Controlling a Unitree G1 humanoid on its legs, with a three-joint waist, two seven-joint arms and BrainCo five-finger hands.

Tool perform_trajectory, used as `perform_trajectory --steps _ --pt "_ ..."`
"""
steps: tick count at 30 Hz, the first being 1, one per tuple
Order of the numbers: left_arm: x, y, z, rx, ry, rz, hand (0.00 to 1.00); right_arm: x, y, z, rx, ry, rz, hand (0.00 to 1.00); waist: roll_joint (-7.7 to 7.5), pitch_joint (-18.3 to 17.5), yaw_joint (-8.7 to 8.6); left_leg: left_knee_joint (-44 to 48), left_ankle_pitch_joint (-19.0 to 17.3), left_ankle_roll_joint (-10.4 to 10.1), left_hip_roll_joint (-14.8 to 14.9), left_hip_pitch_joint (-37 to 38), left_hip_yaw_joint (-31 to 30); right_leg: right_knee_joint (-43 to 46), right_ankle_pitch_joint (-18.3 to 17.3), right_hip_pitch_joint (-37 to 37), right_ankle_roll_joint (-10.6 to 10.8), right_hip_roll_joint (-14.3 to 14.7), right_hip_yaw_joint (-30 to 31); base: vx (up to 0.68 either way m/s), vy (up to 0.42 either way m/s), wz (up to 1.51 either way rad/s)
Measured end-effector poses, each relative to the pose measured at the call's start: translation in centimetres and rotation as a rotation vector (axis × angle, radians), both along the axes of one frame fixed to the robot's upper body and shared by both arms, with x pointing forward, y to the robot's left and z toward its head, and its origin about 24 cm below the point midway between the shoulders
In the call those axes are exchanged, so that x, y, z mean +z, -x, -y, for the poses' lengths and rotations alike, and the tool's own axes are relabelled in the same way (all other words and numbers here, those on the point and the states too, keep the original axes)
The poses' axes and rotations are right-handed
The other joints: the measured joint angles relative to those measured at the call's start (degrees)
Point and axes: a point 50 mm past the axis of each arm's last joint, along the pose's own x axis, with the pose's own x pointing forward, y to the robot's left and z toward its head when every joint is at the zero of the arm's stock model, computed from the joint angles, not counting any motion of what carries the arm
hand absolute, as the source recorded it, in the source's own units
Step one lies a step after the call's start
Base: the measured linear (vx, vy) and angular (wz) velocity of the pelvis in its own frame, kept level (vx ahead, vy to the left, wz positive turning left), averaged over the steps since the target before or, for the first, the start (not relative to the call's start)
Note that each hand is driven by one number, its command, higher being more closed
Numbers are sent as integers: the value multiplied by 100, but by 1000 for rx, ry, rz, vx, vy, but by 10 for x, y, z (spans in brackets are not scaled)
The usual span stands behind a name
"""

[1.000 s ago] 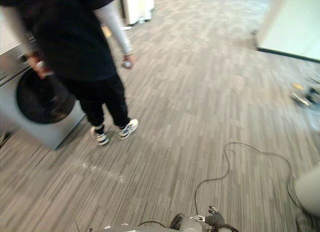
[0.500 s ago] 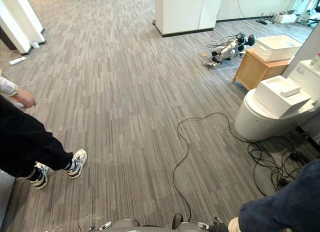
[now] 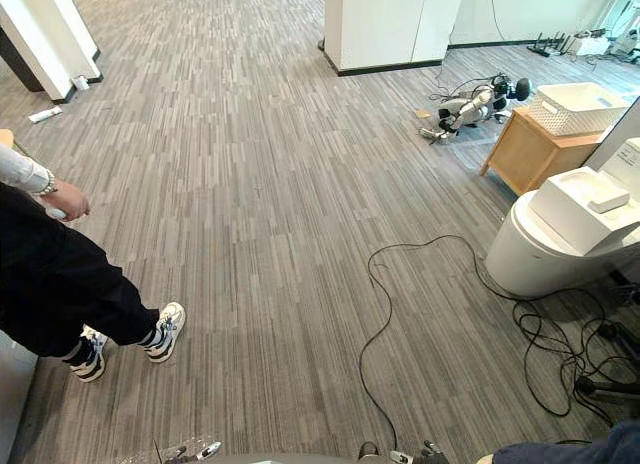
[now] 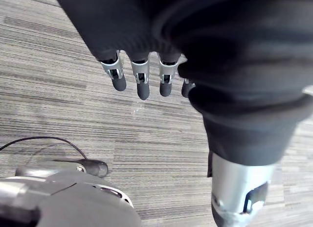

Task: Organize washtable

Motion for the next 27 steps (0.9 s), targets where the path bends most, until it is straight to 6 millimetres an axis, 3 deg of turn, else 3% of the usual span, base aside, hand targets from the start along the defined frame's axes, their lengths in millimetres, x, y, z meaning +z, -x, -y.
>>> perform_trajectory --steps 9,11,13,14,15,17,18,19,20,23,25,26,27 --pt "0 -1 -2 -28 -5 -2 0 -1 1 -2 3 -4 -4 0 -64 -39 9 -335 69 106 -85 -64 -180 -3 -43 -154 54 -42 -150 -35 -6 10" --pt "1 -1 -5 -24 -12 -2 0 0 -1 -3 4 -7 3 0 -110 -55 -5 -233 84 137 -79 -386 -314 112 -138 -415 3 -49 -233 -76 -52 36" --pt "2 -3 -7 -22 -18 6 0 0 -3 -4 6 -8 10 0 -141 35 -37 472 -205 93 -3 -746 -505 429 -585 -493 -53 -44 -299 -33 -74 58" --pt "2 0 -8 1 -17 4 0 1 -5 1 9 3 14 0 -47 145 -5 1196 -535 -17 187 -973 -526 652 -885 -429 -160 65 -369 -54 -89 51" --pt "2 3 -12 54 -21 3 0 1 -8 2 11 5 22 0 -53 292 13 2279 -613 -155 444 -1320 -442 862 -1078 -286 -182 143 -390 -85 -80 47" --pt "1 12 -11 98 -16 -10 0 2 -10 2 15 9 26 0 56 425 44 3639 -503 -89 742 -1831 -374 1035 -1297 -150 -190 291 -473 -112 -66 25" --pt "1 19 -9 116 -12 -18 0 1 -10 1 12 7 22 0 -79 476 100 4179 -112 -312 841 -2085 -277 1019 -1348 1 -218 242 -463 -35 -60 8" --pt "2 19 -11 111 -17 -21 0 1 -10 0 12 5 24 0 -160 509 143 4256 32 -311 842 -2148 -218 1021 -1361 -3 -217 191 -457 70 -45 6" --pt "1 18 -10 103 -13 -20 0 1 -14 -3 12 0 31 0 -153 536 198 4200 -187 -158 811 -2249 -108 1015 -1371 -21 -220 104 -403 71 -12 4" --pt "0 16 -1 101 10 -16 0 5 -27 6 23 24 57 0 -13 648 183 3148 -387 -150 617 -2621 -38 1020 -1384 -290 -198 -81 -247 62 117 -13" --pt "-3 19 12 90 40 -31 0 9 -32 17 28 54 74 0 238 662 218 2220 -379 -174 716 -2635 -27 831 -1420 -369 -98 -50 -54 156 212 -53" --pt "-4 26 19 86 58 -48 0 12 -34 28 33 83 86 0 532 583 324 2239 -304 -25 1005 -2749 18 1463 -1654 -545 111 142 200 331 230 -28" --pt "-3 23 12 74 39 -37 0 9 -29 19 18 61 74 0 207 616 281 2680 -586 145 710 -2827 65 2311 -2362 -736 299 -161 455 361 217 -2"
